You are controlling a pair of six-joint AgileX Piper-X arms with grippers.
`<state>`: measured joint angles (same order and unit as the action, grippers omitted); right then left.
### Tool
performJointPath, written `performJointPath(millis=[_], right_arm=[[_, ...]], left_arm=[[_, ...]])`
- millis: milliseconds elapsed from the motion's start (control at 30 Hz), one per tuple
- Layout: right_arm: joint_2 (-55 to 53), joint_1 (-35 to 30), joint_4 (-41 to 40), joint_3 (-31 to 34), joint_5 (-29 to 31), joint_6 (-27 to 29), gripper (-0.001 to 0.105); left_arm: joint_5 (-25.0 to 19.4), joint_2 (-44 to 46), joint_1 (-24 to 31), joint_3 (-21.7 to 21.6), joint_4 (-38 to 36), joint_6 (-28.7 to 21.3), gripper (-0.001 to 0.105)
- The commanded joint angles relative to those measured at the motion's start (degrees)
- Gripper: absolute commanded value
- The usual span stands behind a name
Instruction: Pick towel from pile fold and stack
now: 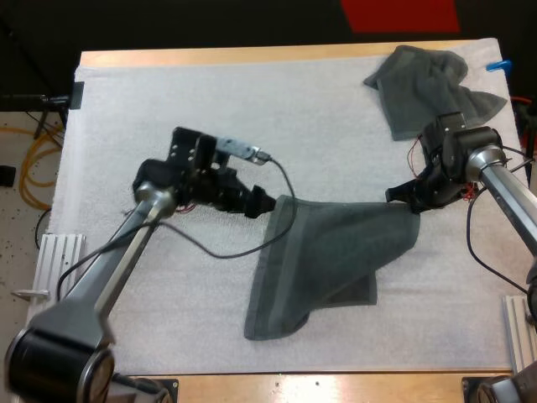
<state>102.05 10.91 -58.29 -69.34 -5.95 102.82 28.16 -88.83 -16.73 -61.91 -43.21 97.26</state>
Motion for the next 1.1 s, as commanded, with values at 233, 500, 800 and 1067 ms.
performJointPath(millis=[233, 500, 800, 1067], right_arm=[[-0.7, 0.0, -0.5, 0.1, 0.2, 0.7, 0.000], [-0.7, 0.0, -0.8, 0.1, 0.2, 0.7, 0.000], [-0.7, 0.0, -0.8, 0.1, -0.4, 0.7, 0.000], [-0.7, 0.0, -0.8, 0.1, -0.4, 1.0, 0.000]], left_arm=[[0.4, -8.8, -3.9, -5.6, 0.2, 0.4, 0.071], [-1.0, -14.6, -4.4, -7.0, 0.2, 1.9, 0.071], [-1.5, -18.5, -4.4, -7.3, 3.4, 3.1, 0.071], [7.5, -20.5, -4.1, -7.9, 4.3, 6.2, 0.070]])
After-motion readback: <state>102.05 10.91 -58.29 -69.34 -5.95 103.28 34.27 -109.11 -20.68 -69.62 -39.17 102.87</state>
